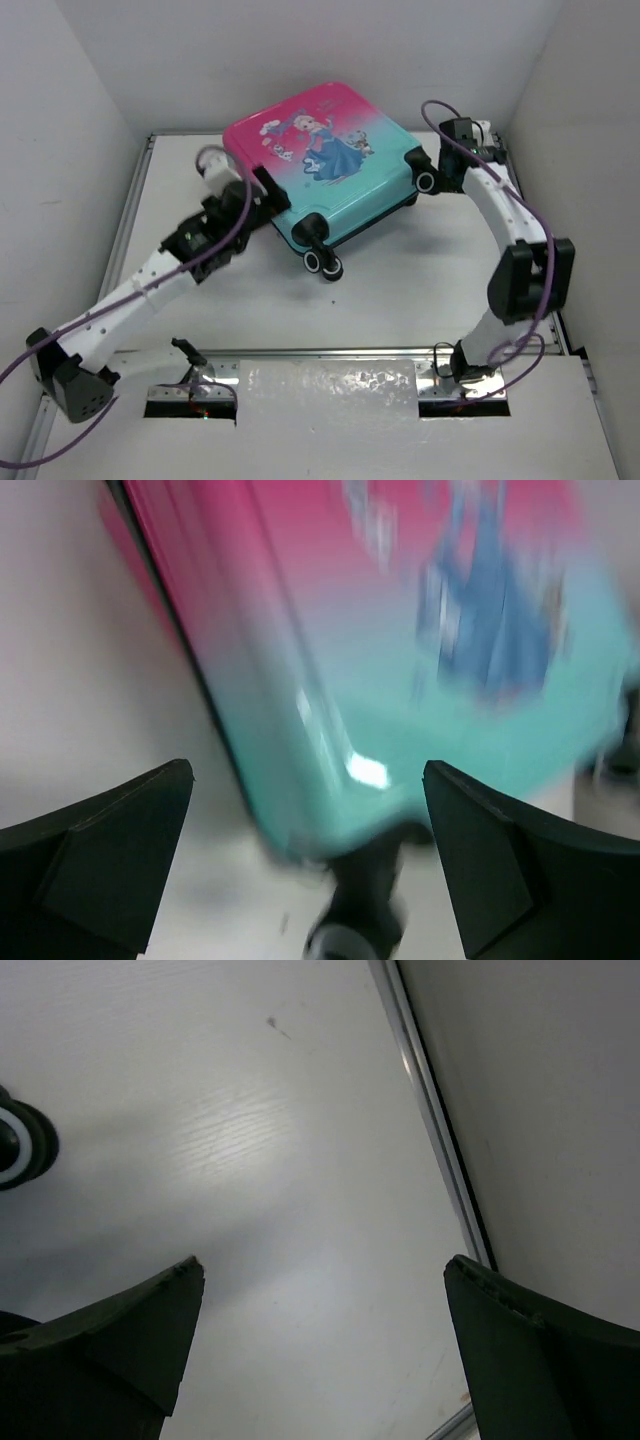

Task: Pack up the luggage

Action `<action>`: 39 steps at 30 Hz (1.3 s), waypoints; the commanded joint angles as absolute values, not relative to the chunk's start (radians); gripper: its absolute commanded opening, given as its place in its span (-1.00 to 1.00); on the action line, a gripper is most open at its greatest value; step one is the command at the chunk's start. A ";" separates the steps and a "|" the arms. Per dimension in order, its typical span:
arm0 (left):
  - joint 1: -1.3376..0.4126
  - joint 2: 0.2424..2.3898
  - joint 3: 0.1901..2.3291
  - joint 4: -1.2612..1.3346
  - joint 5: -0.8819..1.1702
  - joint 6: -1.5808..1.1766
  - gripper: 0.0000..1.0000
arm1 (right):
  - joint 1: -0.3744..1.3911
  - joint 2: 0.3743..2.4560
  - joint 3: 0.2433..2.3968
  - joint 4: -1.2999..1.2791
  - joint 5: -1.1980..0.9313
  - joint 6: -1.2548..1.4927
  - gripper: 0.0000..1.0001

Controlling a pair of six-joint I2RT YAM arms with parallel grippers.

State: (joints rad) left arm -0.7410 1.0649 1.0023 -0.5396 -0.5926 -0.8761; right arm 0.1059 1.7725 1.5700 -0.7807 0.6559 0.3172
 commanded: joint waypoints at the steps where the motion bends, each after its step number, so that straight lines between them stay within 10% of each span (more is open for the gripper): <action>1: -0.494 1.176 1.195 -0.523 -0.612 -0.686 0.99 | 0.160 1.557 1.426 -0.606 0.687 0.489 0.98; 6: -0.082 1.523 1.553 -0.523 -0.338 -0.620 0.99 | 0.132 1.405 1.221 -0.376 0.642 0.445 0.98; 17: 0.112 2.199 2.233 -0.622 -0.052 -0.609 0.95 | 0.087 2.211 2.286 -0.900 0.279 0.268 0.98; 23: 0.141 2.370 2.304 -0.454 0.173 -0.574 0.95 | 0.086 1.619 1.523 -0.514 0.590 0.359 0.98; 29: 0.146 2.437 2.260 -0.284 0.339 -0.563 0.95 | 0.080 1.461 1.468 -0.629 0.710 0.299 0.98; 39: 0.124 2.530 2.223 -0.190 0.465 -0.600 0.95 | 0.193 1.150 0.787 -0.270 0.239 0.566 0.97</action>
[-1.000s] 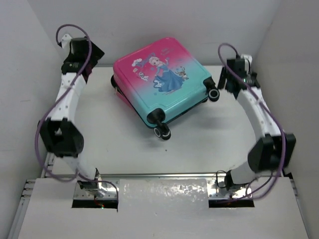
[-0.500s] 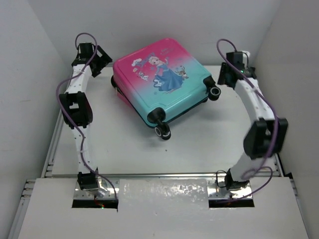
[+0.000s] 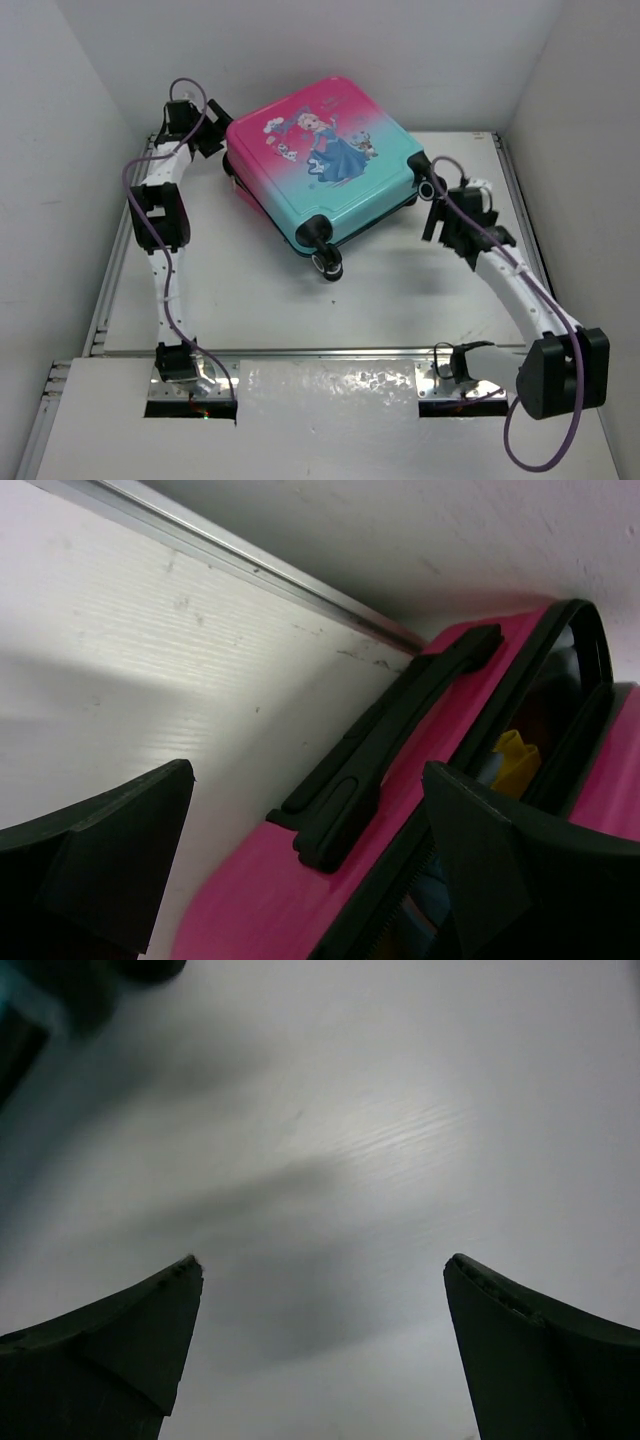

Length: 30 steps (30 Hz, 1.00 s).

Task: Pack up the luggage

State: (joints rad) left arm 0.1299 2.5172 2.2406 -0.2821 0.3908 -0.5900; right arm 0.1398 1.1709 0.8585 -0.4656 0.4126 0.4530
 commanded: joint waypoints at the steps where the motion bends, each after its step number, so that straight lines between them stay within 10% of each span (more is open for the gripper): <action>1: 0.123 2.523 2.209 -0.160 0.471 -0.609 0.95 | 0.227 1.172 0.764 -0.237 0.226 0.571 0.97; 18: 0.098 2.254 1.556 0.392 0.535 -0.879 0.95 | 0.222 2.003 1.648 -0.247 0.010 0.258 0.94; 30: -0.066 1.838 0.857 0.660 0.292 -0.962 0.90 | 0.241 2.085 1.630 -0.248 -0.218 0.171 0.98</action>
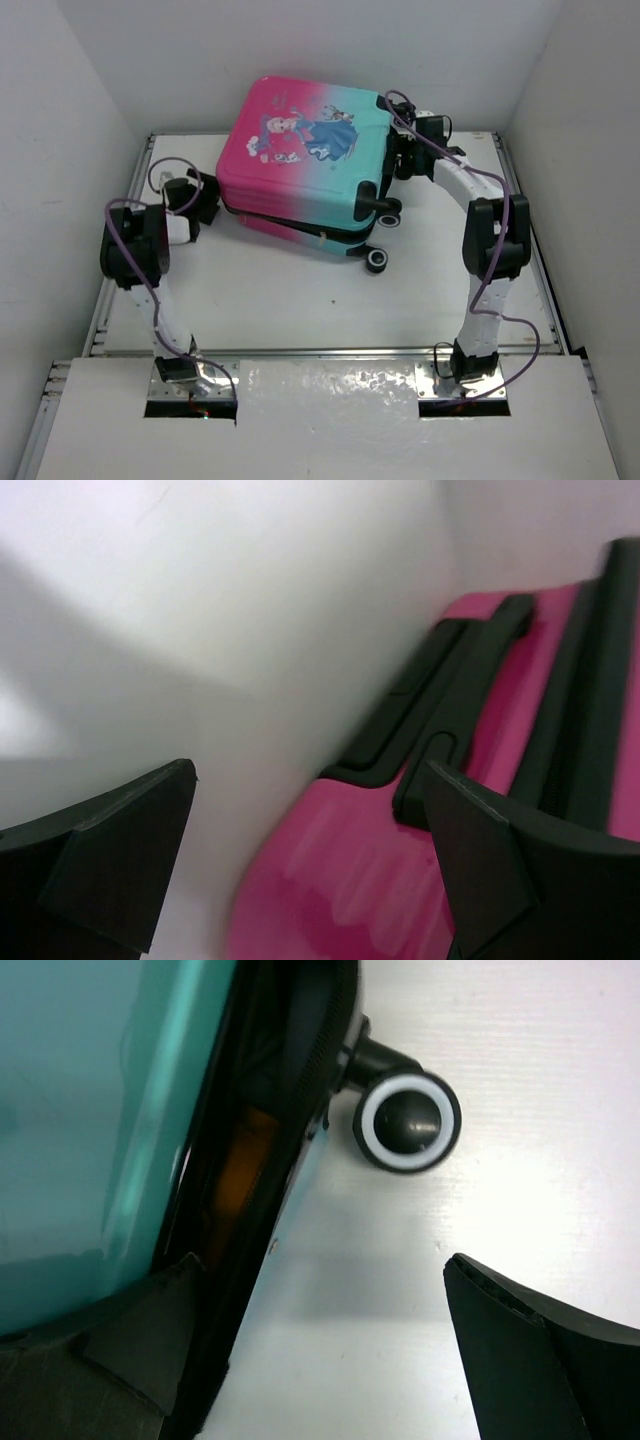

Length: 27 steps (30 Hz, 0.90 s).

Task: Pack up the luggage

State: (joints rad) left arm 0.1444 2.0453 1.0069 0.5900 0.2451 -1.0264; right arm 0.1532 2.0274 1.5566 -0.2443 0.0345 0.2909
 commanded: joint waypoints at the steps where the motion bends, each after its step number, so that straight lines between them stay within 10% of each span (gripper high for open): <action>1: -0.086 1.785 0.821 0.634 0.184 -0.951 0.92 | 0.239 2.100 1.655 -0.265 -0.238 0.158 0.98; 10: -0.135 1.482 0.675 0.214 -0.232 -1.069 0.98 | 0.163 2.169 1.870 -0.419 -0.238 0.071 0.98; 16: -0.130 1.436 0.747 -0.090 -0.417 -1.094 1.00 | 0.059 2.198 2.114 -0.699 0.277 0.224 0.98; 27: -0.107 1.393 0.838 -0.131 -0.352 -0.895 1.00 | 0.099 1.725 1.751 -0.591 0.347 0.273 0.98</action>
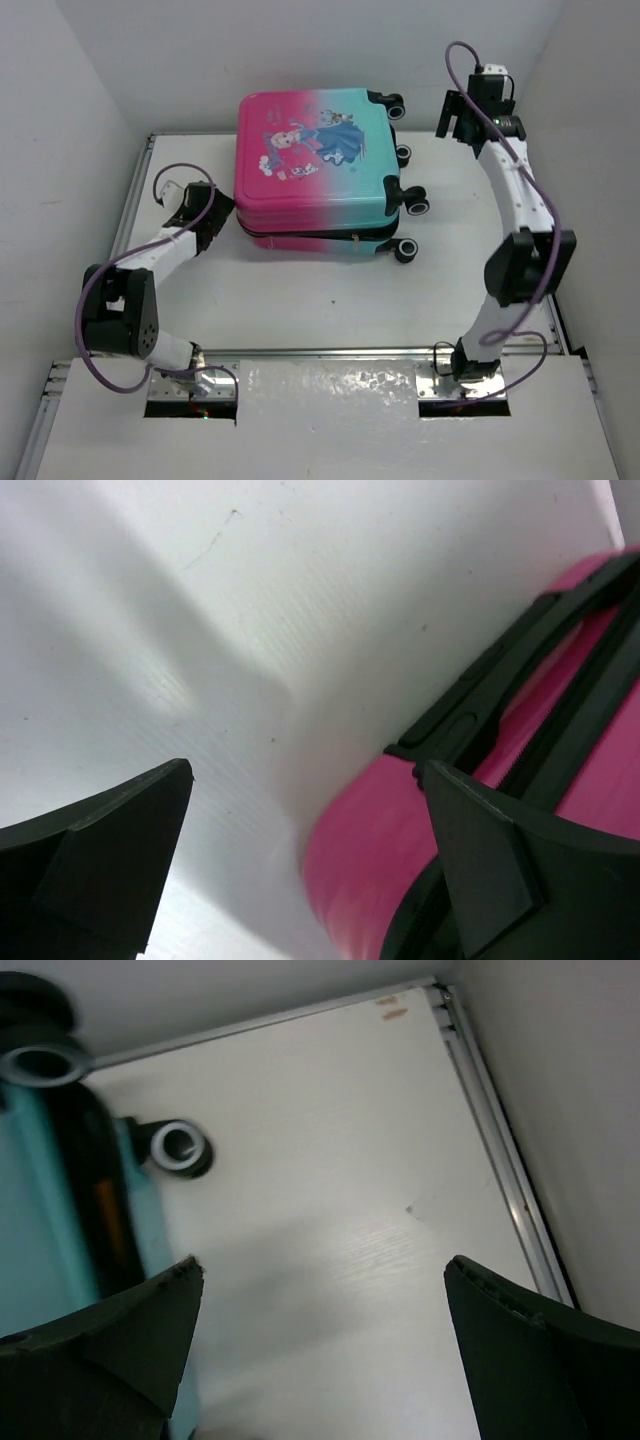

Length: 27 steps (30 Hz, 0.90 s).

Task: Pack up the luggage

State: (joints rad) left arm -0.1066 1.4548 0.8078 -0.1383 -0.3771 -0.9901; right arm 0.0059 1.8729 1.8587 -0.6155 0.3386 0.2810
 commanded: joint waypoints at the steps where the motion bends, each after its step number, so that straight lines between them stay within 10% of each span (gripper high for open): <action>1: -0.107 1.394 0.842 -0.121 -0.330 -0.872 0.99 | 0.162 1.679 1.702 -0.580 0.313 0.259 0.98; 14: -0.120 1.560 1.017 -0.104 -0.014 -0.721 0.99 | 0.640 1.049 0.685 -0.120 0.308 0.515 0.36; 27: -0.118 1.569 1.012 -0.153 -0.034 -0.701 1.00 | 0.706 1.356 0.701 0.138 0.408 0.528 0.26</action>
State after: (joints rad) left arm -0.0769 1.5951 0.9932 -0.1753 -0.1242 -0.7326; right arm 0.7033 1.3357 0.6453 0.0280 0.3386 0.5030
